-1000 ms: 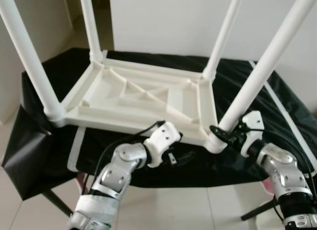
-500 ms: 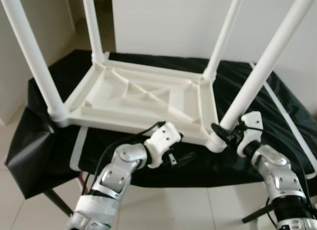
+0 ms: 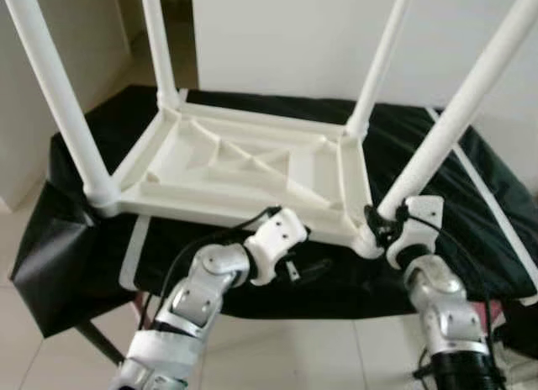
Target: Building children table
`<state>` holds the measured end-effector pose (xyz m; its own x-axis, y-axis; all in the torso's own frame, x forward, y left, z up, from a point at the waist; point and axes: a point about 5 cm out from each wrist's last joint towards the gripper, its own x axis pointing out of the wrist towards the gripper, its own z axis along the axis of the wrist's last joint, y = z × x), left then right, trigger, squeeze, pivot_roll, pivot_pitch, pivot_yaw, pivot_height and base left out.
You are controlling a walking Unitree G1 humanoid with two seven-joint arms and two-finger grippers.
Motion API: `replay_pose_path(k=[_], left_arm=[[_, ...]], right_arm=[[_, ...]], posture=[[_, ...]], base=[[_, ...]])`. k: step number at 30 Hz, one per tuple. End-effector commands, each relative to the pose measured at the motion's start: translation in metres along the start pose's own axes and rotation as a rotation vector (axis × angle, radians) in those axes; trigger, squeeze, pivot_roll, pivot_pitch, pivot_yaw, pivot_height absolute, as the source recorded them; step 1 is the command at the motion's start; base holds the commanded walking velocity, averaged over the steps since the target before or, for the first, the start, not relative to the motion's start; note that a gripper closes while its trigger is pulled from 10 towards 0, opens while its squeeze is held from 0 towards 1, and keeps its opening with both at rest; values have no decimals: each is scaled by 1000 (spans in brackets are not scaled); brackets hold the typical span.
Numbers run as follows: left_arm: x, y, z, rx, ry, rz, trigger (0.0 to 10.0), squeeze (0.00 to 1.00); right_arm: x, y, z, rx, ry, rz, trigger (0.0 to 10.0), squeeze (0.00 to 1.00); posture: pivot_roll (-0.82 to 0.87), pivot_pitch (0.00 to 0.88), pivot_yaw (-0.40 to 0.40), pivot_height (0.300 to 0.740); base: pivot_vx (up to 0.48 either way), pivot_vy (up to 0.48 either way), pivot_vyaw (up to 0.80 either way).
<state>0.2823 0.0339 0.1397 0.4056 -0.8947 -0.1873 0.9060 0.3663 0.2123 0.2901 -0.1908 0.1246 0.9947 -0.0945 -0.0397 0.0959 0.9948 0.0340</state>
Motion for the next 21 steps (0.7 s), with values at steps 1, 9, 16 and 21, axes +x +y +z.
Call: replay_pose_path(k=[1, 9, 16, 21], left_arm=[[0, -1, -1, 1, 2, 16, 10000, 0], [1, -1, -1, 1, 0, 20, 10000, 0], [1, -2, 0, -1, -2, 21, 10000, 0], [2, -1, 1, 1, -4, 21, 10000, 0]], right_arm=[[-10, -9, -28, -8, 135, -121, 10000, 0], [-23, -8, -34, 27, 154, -385, 10000, 0], [-25, -2, -26, 79, 99, -444, 10000, 0], [-25, 2, -21, 80, 76, -418, 10000, 0]], posture=[[-13, 0, -61, 740], [-3, 0, -71, 740], [-8, 0, -68, 740], [-8, 0, -68, 740]], base=[[0, 0, 0], [0, 0, 0], [0, 0, 0], [0, 0, 0]])
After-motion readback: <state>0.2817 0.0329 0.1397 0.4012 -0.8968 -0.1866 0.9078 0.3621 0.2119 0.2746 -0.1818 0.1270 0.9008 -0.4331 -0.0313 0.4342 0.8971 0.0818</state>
